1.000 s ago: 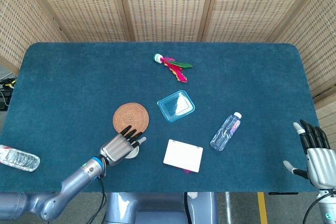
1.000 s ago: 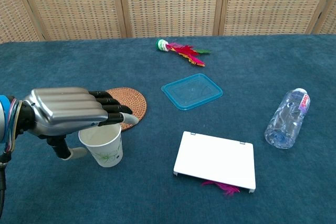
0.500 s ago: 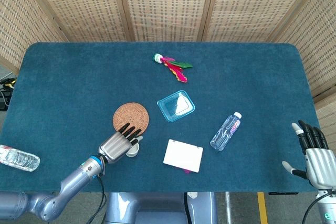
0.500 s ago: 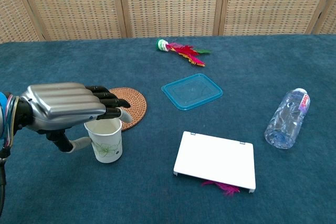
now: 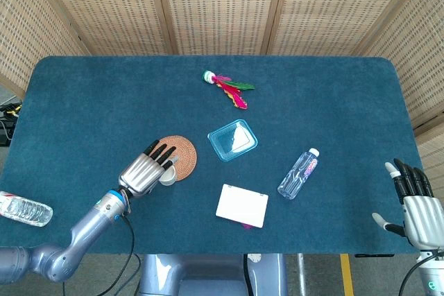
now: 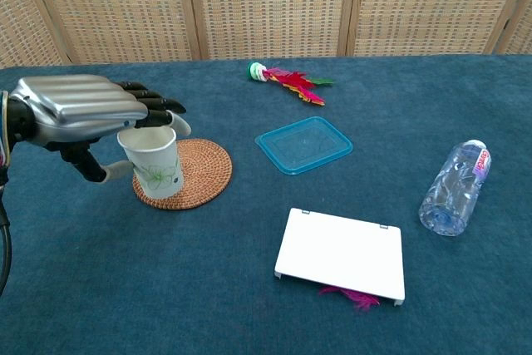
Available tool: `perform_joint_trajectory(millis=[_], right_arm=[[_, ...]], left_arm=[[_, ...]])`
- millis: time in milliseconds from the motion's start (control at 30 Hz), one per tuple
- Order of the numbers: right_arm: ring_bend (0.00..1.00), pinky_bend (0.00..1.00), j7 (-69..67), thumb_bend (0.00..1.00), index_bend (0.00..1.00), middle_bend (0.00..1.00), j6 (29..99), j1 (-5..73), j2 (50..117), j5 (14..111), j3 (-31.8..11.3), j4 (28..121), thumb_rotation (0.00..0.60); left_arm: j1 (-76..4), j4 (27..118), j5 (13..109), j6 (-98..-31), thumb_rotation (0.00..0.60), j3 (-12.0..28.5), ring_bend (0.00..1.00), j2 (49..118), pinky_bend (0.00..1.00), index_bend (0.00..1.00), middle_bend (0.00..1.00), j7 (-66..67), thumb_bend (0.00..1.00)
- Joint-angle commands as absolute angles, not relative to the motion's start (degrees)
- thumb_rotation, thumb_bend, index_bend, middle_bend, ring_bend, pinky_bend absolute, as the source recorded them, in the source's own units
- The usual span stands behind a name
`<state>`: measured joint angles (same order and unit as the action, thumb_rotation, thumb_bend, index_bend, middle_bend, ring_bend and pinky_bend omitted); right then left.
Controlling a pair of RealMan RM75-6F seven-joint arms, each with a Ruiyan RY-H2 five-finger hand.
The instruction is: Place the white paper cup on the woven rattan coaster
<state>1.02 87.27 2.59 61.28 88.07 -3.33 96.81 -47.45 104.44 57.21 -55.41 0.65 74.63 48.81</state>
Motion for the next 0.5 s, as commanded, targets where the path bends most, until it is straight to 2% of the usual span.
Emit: perform_joint_trajectory(millis=[33,500], right_arm=[[0.00,0.00,0.72,0.12,0.04,0.00,86.98,2.67,61.37,88.03,-3.24,96.66,0.600],[0.00,0.00,-1.89,0.12,0.04,0.00,85.66,3.10,61.53,86.57,-3.62,95.11,0.600]], left_arm=[[-48.43,102.53,55.47,-56.56,0.600,1.69,0.00,74.89,0.00,0.13,0.00,50.60,0.49],[-52.53,92.73,45.63,-54.77,0.600,4.40,0.00,82.26,0.00,0.13,0.00,52.43,0.49]])
